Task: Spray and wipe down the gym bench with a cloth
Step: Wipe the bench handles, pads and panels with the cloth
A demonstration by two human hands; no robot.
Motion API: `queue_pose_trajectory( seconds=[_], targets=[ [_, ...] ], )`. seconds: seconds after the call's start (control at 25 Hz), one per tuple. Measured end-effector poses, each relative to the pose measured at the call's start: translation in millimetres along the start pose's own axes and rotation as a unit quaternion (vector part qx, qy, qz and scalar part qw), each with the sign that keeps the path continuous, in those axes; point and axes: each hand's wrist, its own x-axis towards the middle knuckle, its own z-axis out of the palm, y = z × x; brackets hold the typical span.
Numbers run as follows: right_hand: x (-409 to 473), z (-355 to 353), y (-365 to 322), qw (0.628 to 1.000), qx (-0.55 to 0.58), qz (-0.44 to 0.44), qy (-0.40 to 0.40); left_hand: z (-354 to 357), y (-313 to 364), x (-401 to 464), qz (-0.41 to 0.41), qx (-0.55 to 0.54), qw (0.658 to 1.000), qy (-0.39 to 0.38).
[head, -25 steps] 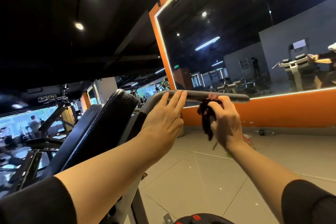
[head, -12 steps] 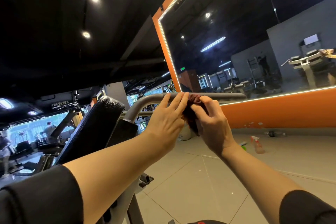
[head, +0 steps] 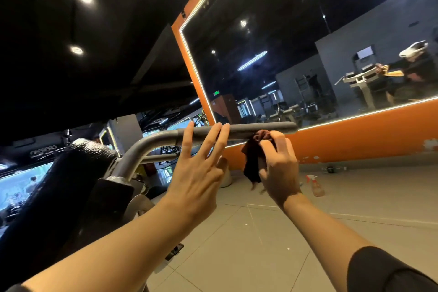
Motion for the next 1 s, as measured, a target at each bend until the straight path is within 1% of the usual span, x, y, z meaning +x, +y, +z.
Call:
queue_pose_trajectory(
  seconds=[0.04, 0.08, 0.12, 0.16, 0.2, 0.24, 0.32, 0.36, 0.4, 0.44, 0.52, 0.56, 0.64, 0.8, 0.88, 0.96, 1.0],
  targets=[
    [-2.0, -0.9, 2.4, 1.0, 0.006, 0.017, 0.019, 4.2, 1.6, 0.8, 0.0, 0.002, 1.0, 0.01],
    [-2.9, -0.4, -1.4, 0.999, 0.014, 0.001, 0.035, 7.1, 3.6, 2.2, 0.0, 0.001, 1.0, 0.029],
    [-3.0, 1.4, -7.7, 0.998, 0.02, -0.043, 0.04, 10.7, 5.4, 4.2, -0.002, 0.003, 0.999, 0.053],
    [-3.3, 4.1, -13.8, 0.995, 0.021, -0.092, 0.029, 12.5, 7.2, 5.9, -0.015, 0.001, 0.998, 0.067],
    [-2.8, 7.3, -15.8, 0.993, 0.017, -0.12, 0.008, 14.7, 9.5, 7.4, -0.026, -0.009, 0.997, 0.076],
    [-1.4, 8.8, -12.3, 0.994, 0.01, -0.11, -0.011, 16.8, 11.8, 9.1, -0.028, -0.014, 0.996, 0.084],
    [-4.4, 4.8, 0.2, 1.0, 0.004, -0.013, -0.008, 20.2, 14.0, 9.7, -0.02, -0.021, 0.994, 0.103],
    [-10.0, 1.0, 5.0, 1.0, 0.006, 0.014, 0.002, 20.4, 15.0, 9.8, -0.019, -0.03, 0.993, 0.111],
    [-16.2, -2.7, 4.6, 1.0, 0.01, 0.004, 0.012, 22.2, 15.3, 9.9, -0.018, -0.035, 0.992, 0.117],
    [-19.7, -5.8, -1.4, 0.999, 0.015, -0.033, 0.019, 22.3, 15.5, 10.5, -0.022, -0.036, 0.992, 0.122],
    [-17.8, -6.7, -20.1, 0.994, 0.031, -0.105, 0.021, 18.5, 18.2, 10.3, -0.04, -0.018, 0.993, 0.109],
    [-12.9, -5.0, -27.0, 0.992, 0.037, -0.114, 0.025, 16.5, 20.2, 10.6, -0.046, 0.002, 0.994, 0.097],
    [-3.9, -3.8, -28.4, 0.995, 0.038, -0.085, 0.034, 15.4, 24.1, 10.7, -0.048, 0.018, 0.995, 0.08],
    [-7.6, -18.8, -1.7, 0.998, -0.009, 0.028, 0.049, 18.2, 26.3, 12.0, -0.065, 0.012, 0.992, 0.104],
    [-4.0, -19.7, -6.6, 0.997, 0.0, 0.028, 0.075, 20.1, 28.5, 14.6, -0.077, 0.012, 0.99, 0.118],
    [6.1, -12.8, -20.2, 0.997, 0.055, -0.013, 0.058, 16.1, 30.7, 17.2, -0.076, -0.007, 0.988, 0.131],
    [9.8, -8.4, -24.2, 0.997, 0.06, -0.037, 0.042, 14.2, 31.0, 17.3, -0.074, -0.015, 0.988, 0.131]
  ],
)
